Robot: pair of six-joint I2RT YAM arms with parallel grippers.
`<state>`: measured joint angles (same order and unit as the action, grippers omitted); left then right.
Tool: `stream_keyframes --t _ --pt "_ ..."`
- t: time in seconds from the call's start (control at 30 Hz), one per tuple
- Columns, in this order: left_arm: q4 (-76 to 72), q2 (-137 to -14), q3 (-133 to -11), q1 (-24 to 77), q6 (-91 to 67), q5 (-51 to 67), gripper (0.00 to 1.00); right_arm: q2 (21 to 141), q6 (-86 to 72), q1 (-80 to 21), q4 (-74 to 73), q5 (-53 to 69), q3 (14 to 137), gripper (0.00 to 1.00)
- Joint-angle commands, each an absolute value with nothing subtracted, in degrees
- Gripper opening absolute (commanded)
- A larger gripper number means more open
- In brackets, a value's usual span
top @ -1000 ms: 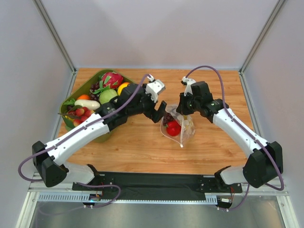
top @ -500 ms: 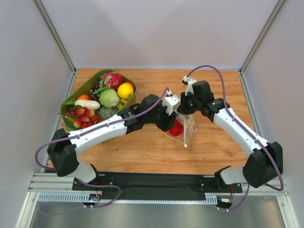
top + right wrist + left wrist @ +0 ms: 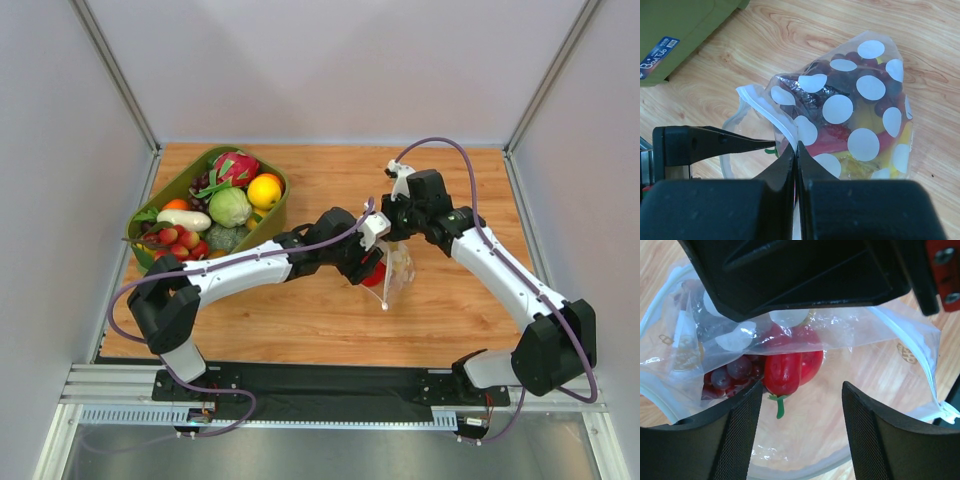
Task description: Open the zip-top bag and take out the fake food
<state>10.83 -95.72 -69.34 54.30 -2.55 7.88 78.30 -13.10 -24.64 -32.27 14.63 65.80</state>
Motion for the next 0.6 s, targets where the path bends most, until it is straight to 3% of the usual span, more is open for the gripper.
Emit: stream_keyframes --t 0.0,0.43,0.57 --pt "6.86 -97.55 -69.78 54.49 -0.09 7.03 0.72 76.29 -13.53 -24.52 -31.64 15.21 66.53 0.00" --pt "4.31 -102.56 -68.82 55.46 4.04 0.18 0.72 76.03 -14.06 -24.08 -31.64 16.08 66.88 0.00" --pt "5.18 -104.41 -69.70 55.63 3.87 -7.45 0.71 75.76 -14.33 -24.08 -31.73 16.35 66.88 0.00"
